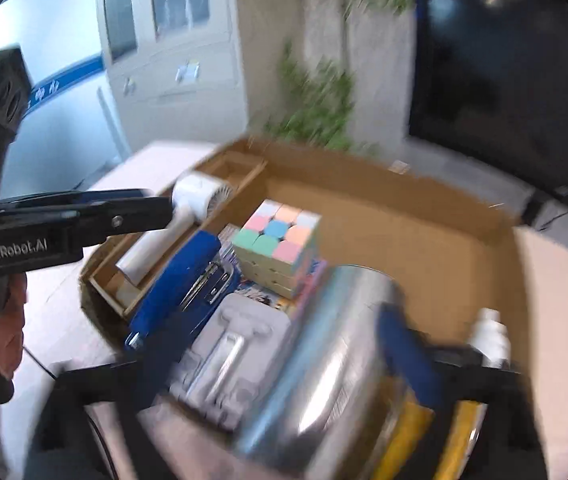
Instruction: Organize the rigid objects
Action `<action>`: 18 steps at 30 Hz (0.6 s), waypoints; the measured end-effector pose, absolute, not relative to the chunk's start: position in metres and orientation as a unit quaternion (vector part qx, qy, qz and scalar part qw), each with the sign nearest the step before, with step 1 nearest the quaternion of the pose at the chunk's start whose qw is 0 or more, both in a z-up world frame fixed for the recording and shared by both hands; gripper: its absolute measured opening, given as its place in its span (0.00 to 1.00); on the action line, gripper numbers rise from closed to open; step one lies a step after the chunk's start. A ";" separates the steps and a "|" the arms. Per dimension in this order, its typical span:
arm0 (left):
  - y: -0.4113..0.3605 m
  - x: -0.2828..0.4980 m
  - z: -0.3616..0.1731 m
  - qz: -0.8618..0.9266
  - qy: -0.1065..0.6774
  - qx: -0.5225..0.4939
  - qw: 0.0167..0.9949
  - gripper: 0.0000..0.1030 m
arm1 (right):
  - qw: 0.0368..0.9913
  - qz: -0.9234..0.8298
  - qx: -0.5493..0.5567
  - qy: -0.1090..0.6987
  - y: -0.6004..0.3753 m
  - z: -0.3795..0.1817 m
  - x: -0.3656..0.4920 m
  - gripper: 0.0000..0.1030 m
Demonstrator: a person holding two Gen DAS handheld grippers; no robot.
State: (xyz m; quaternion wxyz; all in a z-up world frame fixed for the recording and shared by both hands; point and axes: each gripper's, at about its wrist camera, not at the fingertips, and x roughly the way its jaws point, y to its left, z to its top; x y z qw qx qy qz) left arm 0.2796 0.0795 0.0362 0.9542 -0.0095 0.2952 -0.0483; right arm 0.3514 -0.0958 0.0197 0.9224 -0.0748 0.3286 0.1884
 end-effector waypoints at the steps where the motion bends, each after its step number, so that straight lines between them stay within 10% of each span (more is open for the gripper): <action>1: 0.075 0.255 0.040 -0.035 0.265 0.013 0.964 0.88 | 0.928 0.177 -0.079 0.318 -0.099 0.021 0.336 0.99; 18: 0.015 0.110 0.049 -0.026 0.258 0.025 0.965 0.88 | 0.955 0.049 -0.039 0.290 -0.150 0.033 0.149 0.99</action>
